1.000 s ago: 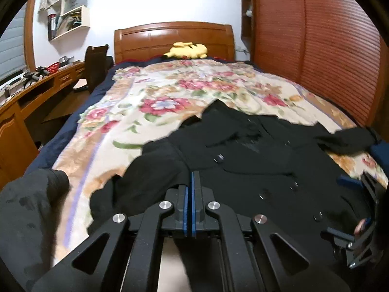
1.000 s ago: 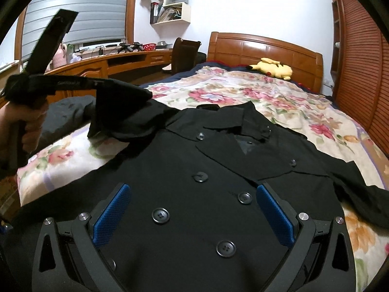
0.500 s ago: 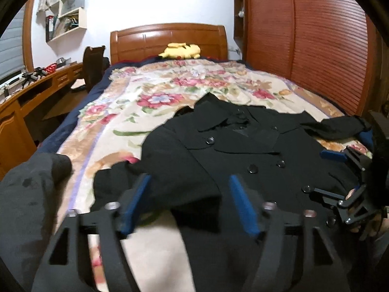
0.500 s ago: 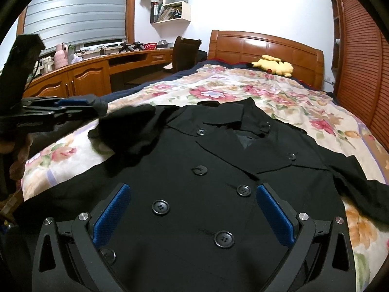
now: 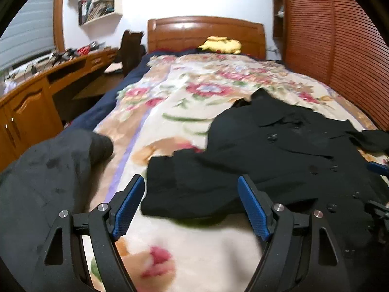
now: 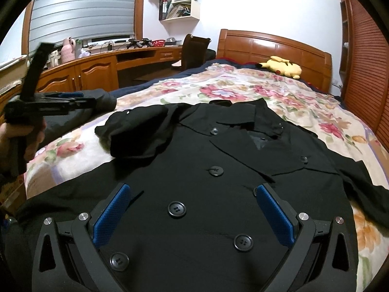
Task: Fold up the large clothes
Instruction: 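Grasp the folded sleeve end again with the left gripper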
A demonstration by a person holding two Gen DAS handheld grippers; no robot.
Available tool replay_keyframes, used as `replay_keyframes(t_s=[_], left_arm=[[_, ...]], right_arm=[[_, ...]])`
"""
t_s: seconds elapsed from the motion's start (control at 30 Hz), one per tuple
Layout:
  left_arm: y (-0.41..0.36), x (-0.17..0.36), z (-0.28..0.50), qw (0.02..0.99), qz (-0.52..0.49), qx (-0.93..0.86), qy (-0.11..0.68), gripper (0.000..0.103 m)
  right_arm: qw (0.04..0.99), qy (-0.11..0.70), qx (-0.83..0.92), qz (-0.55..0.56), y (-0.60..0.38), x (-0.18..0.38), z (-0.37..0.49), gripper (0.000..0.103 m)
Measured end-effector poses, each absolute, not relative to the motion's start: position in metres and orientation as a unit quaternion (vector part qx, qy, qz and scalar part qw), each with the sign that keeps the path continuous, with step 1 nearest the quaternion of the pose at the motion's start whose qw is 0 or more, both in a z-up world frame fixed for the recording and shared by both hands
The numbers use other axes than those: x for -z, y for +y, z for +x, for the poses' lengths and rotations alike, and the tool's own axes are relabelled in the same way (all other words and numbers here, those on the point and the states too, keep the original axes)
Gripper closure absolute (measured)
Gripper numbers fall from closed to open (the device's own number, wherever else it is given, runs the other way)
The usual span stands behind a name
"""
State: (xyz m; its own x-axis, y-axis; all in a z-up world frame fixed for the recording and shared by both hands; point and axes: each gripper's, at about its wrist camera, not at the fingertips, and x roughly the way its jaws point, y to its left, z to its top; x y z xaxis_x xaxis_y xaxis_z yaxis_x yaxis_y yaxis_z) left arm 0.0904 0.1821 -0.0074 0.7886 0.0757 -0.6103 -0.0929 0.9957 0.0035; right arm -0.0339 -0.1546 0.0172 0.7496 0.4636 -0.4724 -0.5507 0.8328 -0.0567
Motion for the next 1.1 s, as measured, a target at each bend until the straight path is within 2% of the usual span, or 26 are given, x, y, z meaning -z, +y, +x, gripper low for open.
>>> replay_keyframes(t_s=[0.37, 0.87, 0.9, 0.93, 0.97, 1.03, 1.07, 1.1], left_arm=[[0.214, 0.062, 0.126, 0.906, -0.026, -0.093, 0.412, 0.024], [0.225, 0.089, 0.146, 0.877, -0.045, -0.086, 0.47, 0.023], [0.223, 0.089, 0.145, 0.878, -0.043, -0.084, 0.469, 0.027], [0.222, 0.088, 0.145, 0.879, -0.043, -0.076, 0.469, 0.039], [0.22, 0.087, 0.145, 0.88, -0.041, -0.068, 0.469, 0.044], [0.214, 0.085, 0.145, 0.88, -0.025, -0.068, 0.469, 0.079], [0.209, 0.082, 0.145, 0.879, -0.016, -0.069, 0.472, 0.08], [0.206, 0.079, 0.146, 0.878, -0.01, -0.07, 0.474, 0.087]], right_arm=[[0.927, 0.231, -0.276, -0.108, -0.15, -0.014, -0.033, 0.0], [0.923, 0.237, -0.28, -0.114, -0.146, -0.014, -0.029, 0.0], [0.923, 0.237, -0.28, -0.114, -0.146, -0.014, -0.029, 0.0], [0.923, 0.237, -0.281, -0.114, -0.146, -0.014, -0.028, 0.0], [0.923, 0.237, -0.281, -0.114, -0.146, -0.014, -0.029, 0.0], [0.923, 0.237, -0.282, -0.113, -0.146, -0.015, -0.029, 0.0], [0.923, 0.236, -0.282, -0.113, -0.146, -0.015, -0.028, 0.0], [0.923, 0.236, -0.282, -0.113, -0.147, -0.016, -0.028, 0.0]])
